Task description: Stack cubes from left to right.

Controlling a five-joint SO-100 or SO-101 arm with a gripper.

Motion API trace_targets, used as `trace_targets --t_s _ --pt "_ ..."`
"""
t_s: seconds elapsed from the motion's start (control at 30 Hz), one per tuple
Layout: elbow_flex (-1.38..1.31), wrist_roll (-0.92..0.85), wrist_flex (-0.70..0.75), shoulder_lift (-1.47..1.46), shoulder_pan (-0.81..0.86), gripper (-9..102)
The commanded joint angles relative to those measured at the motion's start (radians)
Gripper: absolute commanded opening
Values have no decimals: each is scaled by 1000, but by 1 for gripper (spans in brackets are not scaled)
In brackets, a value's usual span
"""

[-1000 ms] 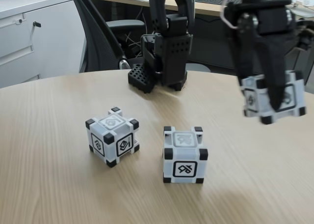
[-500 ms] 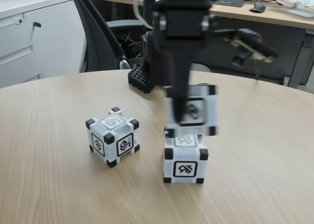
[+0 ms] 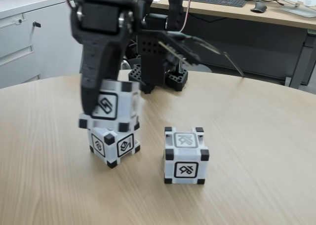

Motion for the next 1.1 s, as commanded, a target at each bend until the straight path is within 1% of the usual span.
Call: trace_targets --t_s 0.0,0.13,0.33,0.43,0.87,1.07 --pt "-8 -41 -5 31 31 0" --pt "-8 -64 12 29 32 0" --pt "-15 -64 187 29 32 0" --pt "-17 -57 244 29 31 0" --pt "-12 -104 236 29 34 0" --pt "-9 -152 236 38 121 0"
